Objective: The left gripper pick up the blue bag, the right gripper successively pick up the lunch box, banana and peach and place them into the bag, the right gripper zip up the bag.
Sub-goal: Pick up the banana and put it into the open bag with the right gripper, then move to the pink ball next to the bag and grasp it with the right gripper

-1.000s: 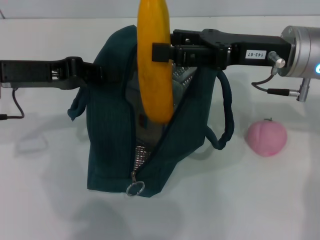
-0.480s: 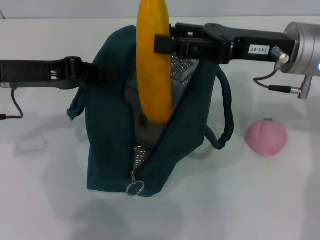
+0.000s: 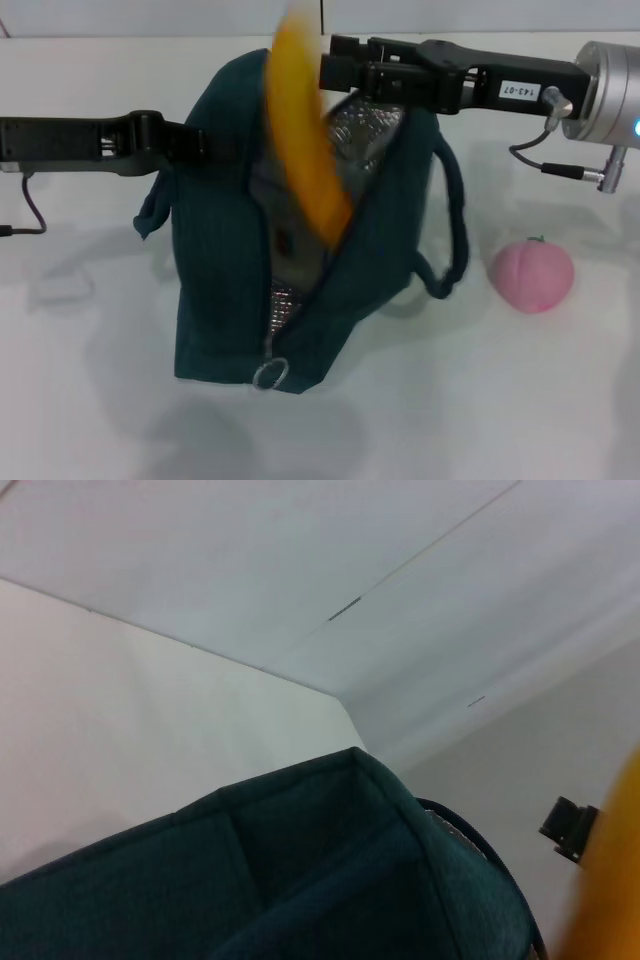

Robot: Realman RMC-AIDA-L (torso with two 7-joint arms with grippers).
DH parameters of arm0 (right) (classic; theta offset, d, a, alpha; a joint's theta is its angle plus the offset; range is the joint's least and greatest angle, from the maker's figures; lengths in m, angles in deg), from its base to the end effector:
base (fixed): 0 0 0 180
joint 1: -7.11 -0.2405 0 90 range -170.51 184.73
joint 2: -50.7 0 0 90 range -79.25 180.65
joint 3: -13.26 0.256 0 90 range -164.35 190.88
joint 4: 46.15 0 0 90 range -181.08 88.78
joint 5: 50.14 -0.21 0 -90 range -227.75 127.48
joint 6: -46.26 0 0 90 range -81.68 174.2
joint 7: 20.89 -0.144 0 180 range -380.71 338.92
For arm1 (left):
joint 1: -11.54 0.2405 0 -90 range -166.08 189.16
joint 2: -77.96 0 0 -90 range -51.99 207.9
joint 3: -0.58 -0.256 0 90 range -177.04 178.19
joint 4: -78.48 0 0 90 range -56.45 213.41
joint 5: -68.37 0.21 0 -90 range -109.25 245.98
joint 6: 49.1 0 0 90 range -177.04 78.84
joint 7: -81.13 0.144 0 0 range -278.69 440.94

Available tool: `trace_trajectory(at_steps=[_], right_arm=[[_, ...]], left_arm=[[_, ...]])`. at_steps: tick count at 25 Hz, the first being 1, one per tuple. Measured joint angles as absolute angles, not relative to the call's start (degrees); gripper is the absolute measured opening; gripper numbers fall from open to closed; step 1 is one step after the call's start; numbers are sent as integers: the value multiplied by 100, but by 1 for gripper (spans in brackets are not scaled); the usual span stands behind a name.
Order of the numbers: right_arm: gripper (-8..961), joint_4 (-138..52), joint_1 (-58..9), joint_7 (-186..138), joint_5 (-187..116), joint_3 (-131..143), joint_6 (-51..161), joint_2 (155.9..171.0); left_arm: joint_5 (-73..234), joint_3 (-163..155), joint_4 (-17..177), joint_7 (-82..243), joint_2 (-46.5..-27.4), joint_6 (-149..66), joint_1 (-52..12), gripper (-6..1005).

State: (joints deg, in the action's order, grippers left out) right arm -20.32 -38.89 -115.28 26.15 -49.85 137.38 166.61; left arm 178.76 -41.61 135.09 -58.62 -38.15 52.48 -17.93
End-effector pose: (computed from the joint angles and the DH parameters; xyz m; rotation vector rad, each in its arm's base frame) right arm 0.1228 0.3736 -0.0093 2.6666 -0.7163 -1.2780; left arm -0.2221 0.3338 0.0688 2.5430 1.6556 0.8098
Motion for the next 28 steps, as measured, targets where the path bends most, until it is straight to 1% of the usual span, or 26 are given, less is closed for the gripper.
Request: trace_trajectory(at_steps=[11, 14, 16, 20, 22, 23, 24, 26, 28], right_arm=[[783, -1998, -3943, -11529, 2655, -4988, 13629, 16631], [782, -1788, -3829, -11562, 2686, -4980, 13641, 16586], [782, -1553, -3657, -11579, 2782, -4971, 13638, 16529], [781, -931, -3187, -11588, 3237, -4934, 13542, 16282], [780, -736, -2999, -11593, 3509, -4931, 13490, 16124], [780, -663, -2897, -11596, 3687, -4923, 13465, 16022], [780, -638, -2843, -11602, 3783, -4922, 13459, 15965], [779, -581, -2711, -11679, 4060, -4916, 13428, 15800], [778, -511, -2644, -11875, 4401, -4911, 13340, 15687]], left_arm=[[17877, -4161, 13509, -5862, -3814, 5240, -1835, 32], [17875, -4161, 13508, -5861, -3813, 5241, -1815, 32], [17852, -4161, 13493, -5851, -3802, 5241, -1796, 32], [17837, -4161, 13465, -5823, -3790, 5240, -1758, 32], [17836, -4161, 13465, -5821, -3789, 5238, -1727, 32], [17836, -4161, 13464, -5820, -3789, 5237, -1712, 32], [17835, -4161, 13464, -5820, -3793, 5236, -1701, 32], [17833, -4161, 13464, -5813, -3811, 5233, -1677, 32], [17832, -4161, 13464, -5804, -3823, 5233, -1654, 32]])
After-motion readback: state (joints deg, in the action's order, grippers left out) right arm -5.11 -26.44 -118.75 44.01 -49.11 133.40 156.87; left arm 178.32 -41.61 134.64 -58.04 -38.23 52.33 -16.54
